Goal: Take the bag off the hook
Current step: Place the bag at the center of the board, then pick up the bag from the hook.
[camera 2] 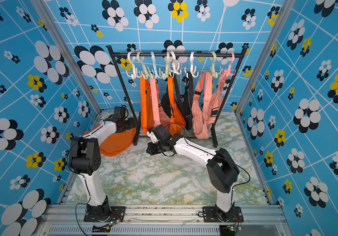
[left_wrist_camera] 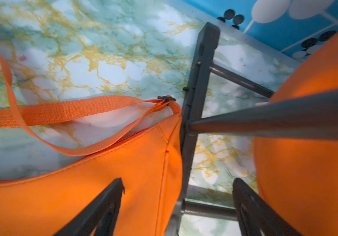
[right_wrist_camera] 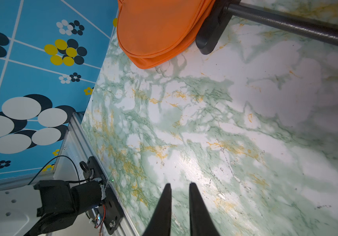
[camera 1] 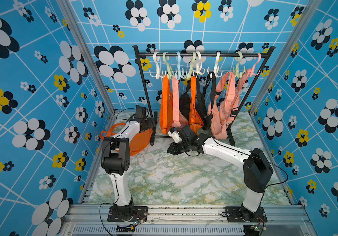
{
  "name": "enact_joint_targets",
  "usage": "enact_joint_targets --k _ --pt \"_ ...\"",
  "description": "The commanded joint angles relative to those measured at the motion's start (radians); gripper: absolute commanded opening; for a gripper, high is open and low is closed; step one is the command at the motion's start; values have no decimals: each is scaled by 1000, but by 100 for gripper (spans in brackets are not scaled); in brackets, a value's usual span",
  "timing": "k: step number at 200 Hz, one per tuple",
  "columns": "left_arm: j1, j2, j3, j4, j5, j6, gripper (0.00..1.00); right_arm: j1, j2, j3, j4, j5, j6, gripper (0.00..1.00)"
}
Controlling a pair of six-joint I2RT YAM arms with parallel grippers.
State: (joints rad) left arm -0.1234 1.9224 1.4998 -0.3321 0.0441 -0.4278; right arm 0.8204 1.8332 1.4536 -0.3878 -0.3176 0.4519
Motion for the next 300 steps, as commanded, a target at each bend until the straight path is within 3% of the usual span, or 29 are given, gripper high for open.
enact_joint_targets --k 1,35,59,91,138,151,155,167,173,186,205,230,255,263,300 --pt "-49 -199 -78 9 -71 42 89 -11 -100 25 -33 62 -46 24" --pt "-107 -423 -218 70 -149 7 97 -43 -237 -15 -3 163 -75 35" --pt "-117 -480 -229 116 -64 0 99 -64 -322 -72 51 222 -84 43" --pt "-136 -357 -77 114 147 26 99 -80 -369 -89 56 219 -65 52" --pt "-163 -174 131 36 126 26 100 -81 -389 -107 63 187 -15 55" --pt "-164 -159 146 42 144 21 88 -81 -395 -113 58 194 -14 55" --pt "-163 -158 149 42 149 18 78 -82 -397 -117 59 196 -15 55" --pt "-163 -163 147 47 166 3 35 -81 -400 -118 53 198 -14 55" --pt "-165 -173 145 47 173 0 19 -81 -400 -116 49 196 -14 55" --pt "-164 -200 143 31 178 1 0 -81 -399 -113 47 190 -21 55" --pt "-165 -263 130 -1 186 -17 0 -81 -387 -99 42 182 -29 58" --pt "-186 -355 122 -47 221 -34 0 -80 -355 -66 44 116 -47 71" --pt "-231 -399 159 -152 208 -35 0 -79 -311 -7 39 68 -65 74" --pt "-240 -411 160 -164 219 -52 0 -75 -297 18 34 56 -72 89" --pt "-278 -443 135 -151 239 -116 0 -45 -238 105 60 42 -118 91"
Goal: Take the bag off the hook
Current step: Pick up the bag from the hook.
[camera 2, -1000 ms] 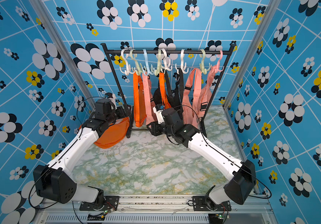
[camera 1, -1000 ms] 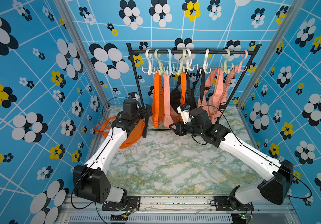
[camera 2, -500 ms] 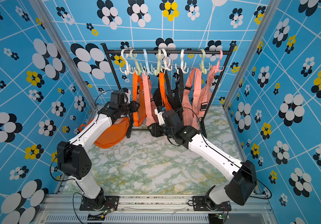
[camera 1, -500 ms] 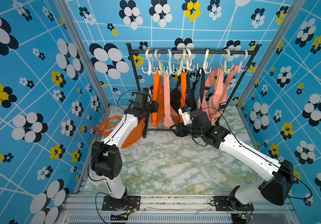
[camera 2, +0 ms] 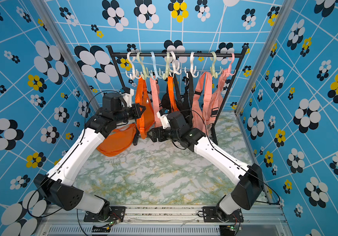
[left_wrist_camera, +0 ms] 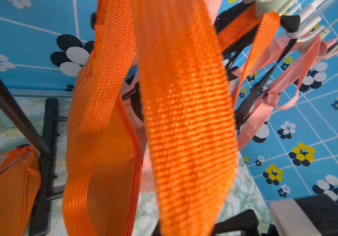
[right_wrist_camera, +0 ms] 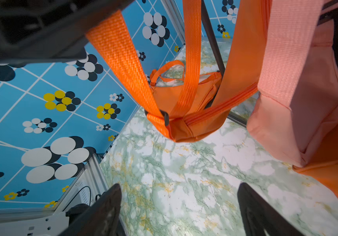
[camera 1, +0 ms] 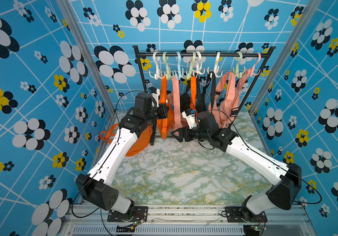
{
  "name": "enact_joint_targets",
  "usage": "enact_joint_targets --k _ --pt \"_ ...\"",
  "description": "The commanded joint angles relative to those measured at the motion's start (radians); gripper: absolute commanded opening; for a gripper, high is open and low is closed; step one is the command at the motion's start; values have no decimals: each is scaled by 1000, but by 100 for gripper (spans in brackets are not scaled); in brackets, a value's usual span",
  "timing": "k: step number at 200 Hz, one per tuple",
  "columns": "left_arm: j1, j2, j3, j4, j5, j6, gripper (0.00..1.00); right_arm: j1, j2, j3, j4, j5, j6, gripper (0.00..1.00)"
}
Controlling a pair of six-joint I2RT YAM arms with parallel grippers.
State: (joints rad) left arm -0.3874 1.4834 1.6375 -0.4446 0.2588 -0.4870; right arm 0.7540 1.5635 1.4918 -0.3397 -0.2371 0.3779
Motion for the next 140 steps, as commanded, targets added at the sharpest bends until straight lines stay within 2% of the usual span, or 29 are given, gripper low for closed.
enact_joint_targets --k 1,56,92,140 --pt "-14 -4 -2 -38 25 -59 0 23 33 67 13 -39 -45 91" --pt "-48 18 23 27 131 -171 0 36 103 76 66 22 -30 90" --pt "-56 36 50 89 190 -242 0 64 115 16 121 72 -4 89" --pt "-74 33 102 67 176 -224 0 83 113 -20 155 215 -24 86"
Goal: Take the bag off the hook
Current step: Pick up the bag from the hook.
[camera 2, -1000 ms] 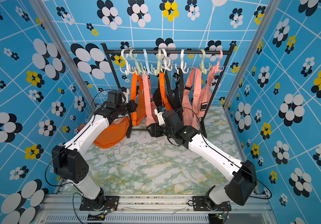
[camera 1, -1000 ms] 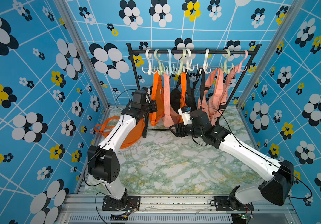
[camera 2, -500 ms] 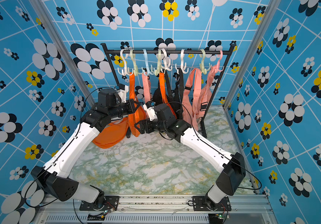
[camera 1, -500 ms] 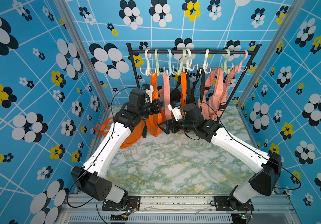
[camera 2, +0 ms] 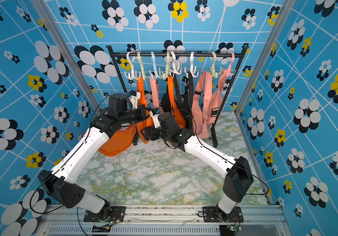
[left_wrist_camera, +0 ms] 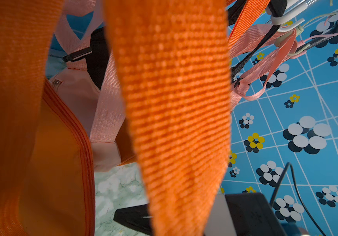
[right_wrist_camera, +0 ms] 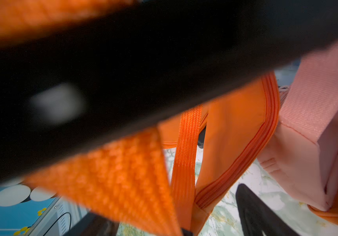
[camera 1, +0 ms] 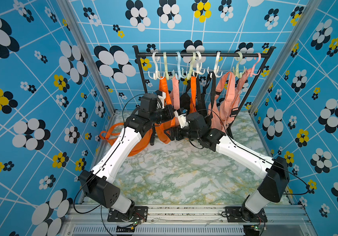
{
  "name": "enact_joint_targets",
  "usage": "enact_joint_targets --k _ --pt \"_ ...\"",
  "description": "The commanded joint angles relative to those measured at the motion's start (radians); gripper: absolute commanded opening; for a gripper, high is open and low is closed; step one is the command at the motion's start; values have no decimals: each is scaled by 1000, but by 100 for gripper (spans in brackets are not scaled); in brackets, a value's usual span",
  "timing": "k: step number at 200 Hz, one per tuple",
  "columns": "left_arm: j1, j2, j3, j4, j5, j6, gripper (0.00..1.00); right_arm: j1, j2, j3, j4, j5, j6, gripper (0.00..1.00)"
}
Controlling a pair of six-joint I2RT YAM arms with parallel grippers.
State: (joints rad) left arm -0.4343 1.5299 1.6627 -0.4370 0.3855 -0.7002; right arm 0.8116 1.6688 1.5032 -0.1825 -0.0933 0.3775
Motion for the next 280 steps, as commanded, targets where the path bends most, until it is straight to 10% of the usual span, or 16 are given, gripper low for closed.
enact_joint_targets --k 1,98,164,182,201,234,280 --pt "-27 -15 78 59 50 -10 0 26 9 -32 -3 74 -26 86" --pt "-26 -11 148 -5 -14 49 0 57 -224 -312 92 83 36 91" --pt "-29 -18 129 4 -4 24 0 59 -70 -208 254 82 48 88" --pt "-25 -15 138 -6 6 30 0 56 -24 -146 232 141 71 71" --pt "-8 -15 151 -26 24 38 0 43 -23 -121 189 91 84 5" --pt "76 -52 128 -37 26 51 55 2 -150 -187 98 -67 93 0" --pt "231 -101 79 -48 -39 76 78 -134 -306 -163 -128 -471 129 0"
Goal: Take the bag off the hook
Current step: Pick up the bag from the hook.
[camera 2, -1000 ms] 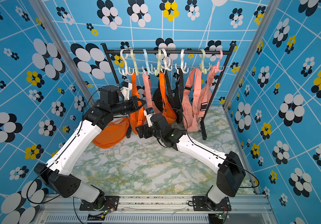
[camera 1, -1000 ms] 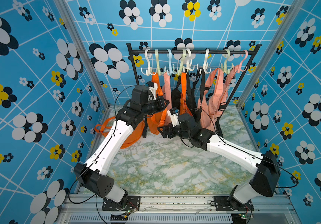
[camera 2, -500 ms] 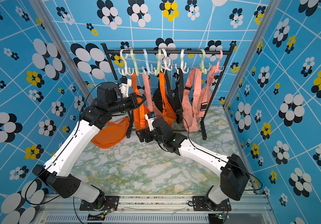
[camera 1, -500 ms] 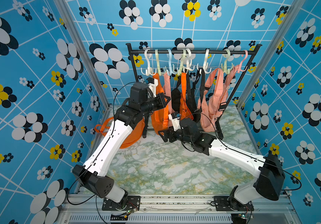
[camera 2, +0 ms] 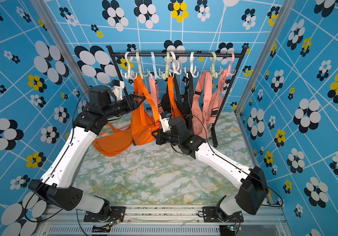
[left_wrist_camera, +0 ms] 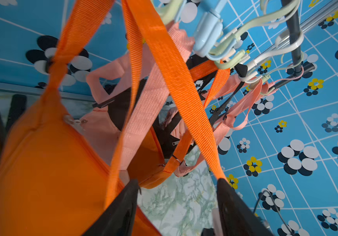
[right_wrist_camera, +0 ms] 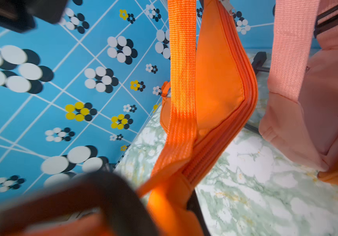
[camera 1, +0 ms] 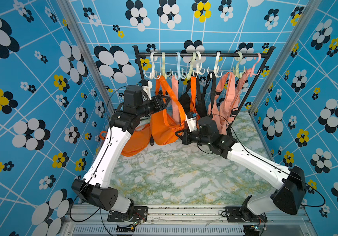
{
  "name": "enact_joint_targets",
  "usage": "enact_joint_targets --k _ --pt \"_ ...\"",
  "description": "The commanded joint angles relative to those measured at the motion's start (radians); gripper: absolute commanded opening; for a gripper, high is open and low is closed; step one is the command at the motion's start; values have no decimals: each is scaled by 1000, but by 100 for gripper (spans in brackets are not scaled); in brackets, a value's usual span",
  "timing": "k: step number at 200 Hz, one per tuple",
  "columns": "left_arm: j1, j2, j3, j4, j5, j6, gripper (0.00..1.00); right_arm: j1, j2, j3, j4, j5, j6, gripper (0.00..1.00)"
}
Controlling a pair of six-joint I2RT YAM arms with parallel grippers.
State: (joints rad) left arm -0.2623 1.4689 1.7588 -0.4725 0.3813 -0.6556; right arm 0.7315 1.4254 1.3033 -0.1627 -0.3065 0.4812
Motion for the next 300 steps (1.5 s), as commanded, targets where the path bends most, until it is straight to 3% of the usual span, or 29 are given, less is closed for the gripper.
enact_joint_targets --k 1,17,68,120,157,179,186,201,216,239,300 --pt "61 -41 -17 -14 -37 32 79 -57 -64 39 -153 -267 27 0" --pt "78 -35 -13 -33 -71 58 100 -108 -88 44 -185 -394 52 0" --pt "46 62 0 -31 -89 114 99 -239 -145 -11 -81 -656 204 0" --pt "6 253 179 5 -33 159 99 -293 -195 -22 -85 -695 237 0" --pt "-3 379 347 -32 -76 174 99 -302 -224 -40 -91 -690 247 0" --pt "-3 413 405 -28 -94 185 83 -304 -236 -55 -101 -682 245 0" --pt "-4 415 417 -23 -106 190 71 -304 -238 -59 -101 -680 244 0" --pt "-6 416 431 -15 -143 200 31 -304 -238 -65 -100 -678 243 0" --pt "-6 416 457 -27 -160 207 15 -304 -235 -68 -100 -675 241 0" --pt "-17 411 512 -62 -159 226 6 -304 -226 -73 -89 -671 245 0" --pt "-37 394 696 -86 -91 203 6 -302 -161 22 -15 -665 241 0"
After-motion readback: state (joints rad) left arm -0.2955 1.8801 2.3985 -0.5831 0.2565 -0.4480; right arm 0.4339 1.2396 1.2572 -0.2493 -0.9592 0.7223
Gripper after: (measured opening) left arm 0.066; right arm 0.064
